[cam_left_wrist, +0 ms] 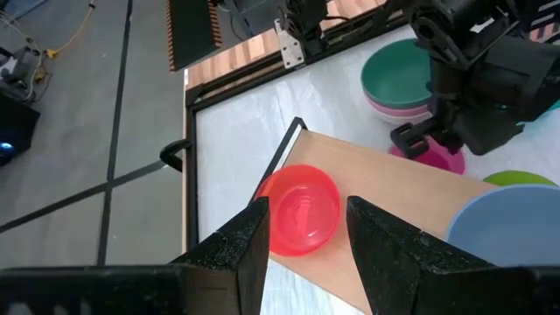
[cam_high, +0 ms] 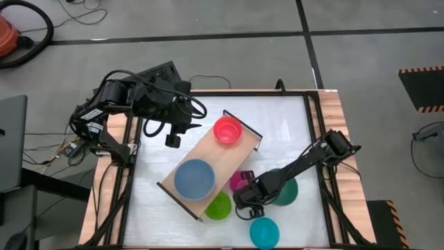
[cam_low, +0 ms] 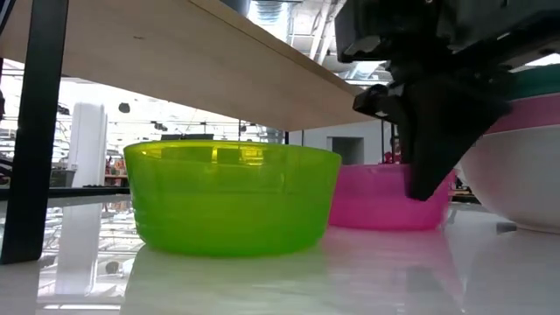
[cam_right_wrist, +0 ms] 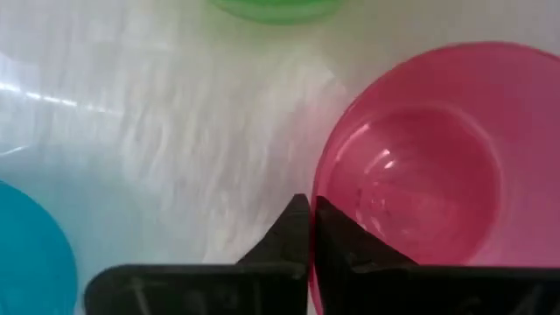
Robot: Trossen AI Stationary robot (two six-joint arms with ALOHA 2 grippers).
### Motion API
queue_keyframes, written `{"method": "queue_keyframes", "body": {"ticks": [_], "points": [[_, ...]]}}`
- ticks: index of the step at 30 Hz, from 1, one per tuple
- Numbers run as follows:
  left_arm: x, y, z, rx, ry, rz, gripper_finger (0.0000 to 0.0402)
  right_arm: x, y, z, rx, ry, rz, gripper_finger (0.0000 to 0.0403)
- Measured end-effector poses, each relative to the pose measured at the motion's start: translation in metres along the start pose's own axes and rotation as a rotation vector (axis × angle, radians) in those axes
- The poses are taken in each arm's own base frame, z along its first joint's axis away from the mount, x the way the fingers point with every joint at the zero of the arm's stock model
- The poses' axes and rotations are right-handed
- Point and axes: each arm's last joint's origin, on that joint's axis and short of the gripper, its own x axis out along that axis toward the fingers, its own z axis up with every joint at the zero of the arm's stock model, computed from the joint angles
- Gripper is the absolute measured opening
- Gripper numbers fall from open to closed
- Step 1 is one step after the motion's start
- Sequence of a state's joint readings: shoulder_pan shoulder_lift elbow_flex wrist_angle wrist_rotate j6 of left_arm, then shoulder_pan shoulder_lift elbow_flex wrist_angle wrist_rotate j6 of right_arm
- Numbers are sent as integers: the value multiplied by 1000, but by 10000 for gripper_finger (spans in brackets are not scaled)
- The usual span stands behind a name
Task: Place and stack bowls onto a shelf
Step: Stack the pink bowl onto the orange bowl on the shelf
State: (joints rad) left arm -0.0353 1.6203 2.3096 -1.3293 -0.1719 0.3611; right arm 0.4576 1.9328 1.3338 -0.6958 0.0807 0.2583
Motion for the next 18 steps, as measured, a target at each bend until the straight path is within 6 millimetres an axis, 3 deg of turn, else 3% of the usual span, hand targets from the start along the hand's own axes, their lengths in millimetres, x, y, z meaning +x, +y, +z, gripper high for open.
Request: {"method": "queue_keyframes", "body": {"ticks": [5, 8, 12, 18], "points": [[0, 0, 0, 0, 0, 0, 139, -1, -1, -1, 54, 28, 2, 24], [0, 0, 0, 22, 0, 0, 139, -14, 1, 0, 49, 59, 21, 22], [0, -1, 0, 62, -11, -26, 139, -44, 3, 8, 44, 18, 66, 22], [0, -4, 2, 139, -72, -151, 139, -105, -2, 11, 56, -84, 115, 22]]}}
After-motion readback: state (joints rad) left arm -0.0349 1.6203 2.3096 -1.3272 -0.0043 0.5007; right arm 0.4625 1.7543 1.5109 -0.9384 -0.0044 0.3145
